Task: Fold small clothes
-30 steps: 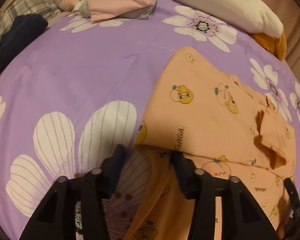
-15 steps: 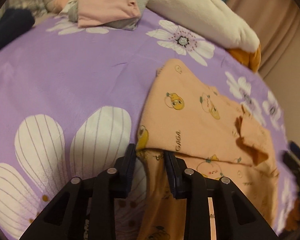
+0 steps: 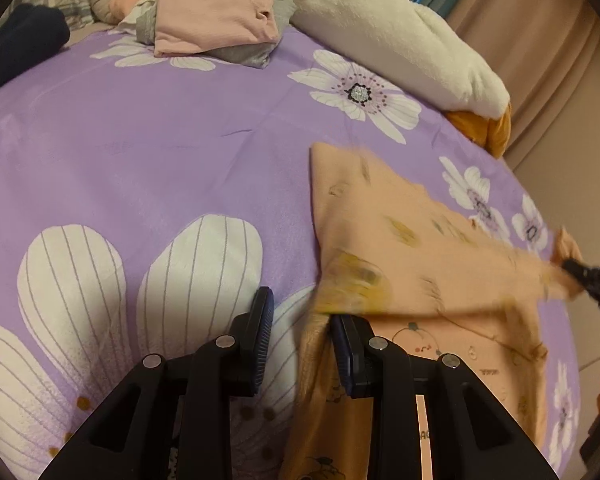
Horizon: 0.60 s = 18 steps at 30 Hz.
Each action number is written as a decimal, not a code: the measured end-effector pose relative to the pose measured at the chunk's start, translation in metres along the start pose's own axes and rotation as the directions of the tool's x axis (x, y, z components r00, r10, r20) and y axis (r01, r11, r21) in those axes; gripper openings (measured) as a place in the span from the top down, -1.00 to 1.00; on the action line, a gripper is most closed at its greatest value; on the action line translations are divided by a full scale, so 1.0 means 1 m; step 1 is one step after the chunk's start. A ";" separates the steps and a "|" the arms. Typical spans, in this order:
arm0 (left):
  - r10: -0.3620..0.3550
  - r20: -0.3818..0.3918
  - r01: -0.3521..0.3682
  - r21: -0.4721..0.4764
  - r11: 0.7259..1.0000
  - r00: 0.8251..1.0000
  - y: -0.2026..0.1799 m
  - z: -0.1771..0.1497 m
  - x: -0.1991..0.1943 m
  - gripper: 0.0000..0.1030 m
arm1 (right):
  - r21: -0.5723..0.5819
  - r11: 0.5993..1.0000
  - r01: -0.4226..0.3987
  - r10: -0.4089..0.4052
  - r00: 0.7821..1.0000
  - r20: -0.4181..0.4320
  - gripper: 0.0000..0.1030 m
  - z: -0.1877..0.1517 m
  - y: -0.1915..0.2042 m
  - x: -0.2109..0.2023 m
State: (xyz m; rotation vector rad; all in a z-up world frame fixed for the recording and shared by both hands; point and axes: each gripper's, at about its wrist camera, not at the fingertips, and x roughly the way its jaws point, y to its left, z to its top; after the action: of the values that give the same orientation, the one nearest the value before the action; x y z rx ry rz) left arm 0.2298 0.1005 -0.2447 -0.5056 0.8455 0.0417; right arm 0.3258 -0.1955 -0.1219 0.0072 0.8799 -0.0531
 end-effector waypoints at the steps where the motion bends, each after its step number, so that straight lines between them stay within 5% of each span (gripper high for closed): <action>1: -0.016 0.002 0.016 -0.013 1.000 1.000 0.002 0.000 0.000 0.40 | 0.026 1.000 -0.002 0.003 1.000 -0.017 0.80 -0.002 -0.009 0.004; 6: -0.022 0.009 0.022 -0.023 0.999 1.000 0.002 -0.001 0.001 0.40 | 0.185 0.983 -0.002 0.051 0.964 -0.261 0.52 -0.036 -0.046 0.051; 9: -0.007 0.013 0.007 -0.009 1.000 1.000 -0.001 -0.002 0.001 0.40 | 0.190 0.979 0.070 -0.028 0.975 -0.218 0.52 -0.043 -0.054 0.052; 14: 0.005 0.016 -0.005 -0.004 1.000 1.000 0.000 -0.002 0.002 0.40 | 0.181 0.983 0.001 0.031 0.984 -0.173 0.51 -0.033 -0.068 0.041; 18: 0.072 0.021 -0.073 0.045 0.996 0.997 -0.010 -0.004 0.004 0.40 | 0.171 0.983 0.066 -0.046 0.992 -0.117 0.37 -0.040 -0.089 0.032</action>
State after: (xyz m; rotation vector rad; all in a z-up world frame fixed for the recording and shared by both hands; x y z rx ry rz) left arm 0.2320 0.0893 -0.2457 -0.4309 0.8437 0.0931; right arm 0.3114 -0.2851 -0.1707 0.1508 0.9860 -0.1839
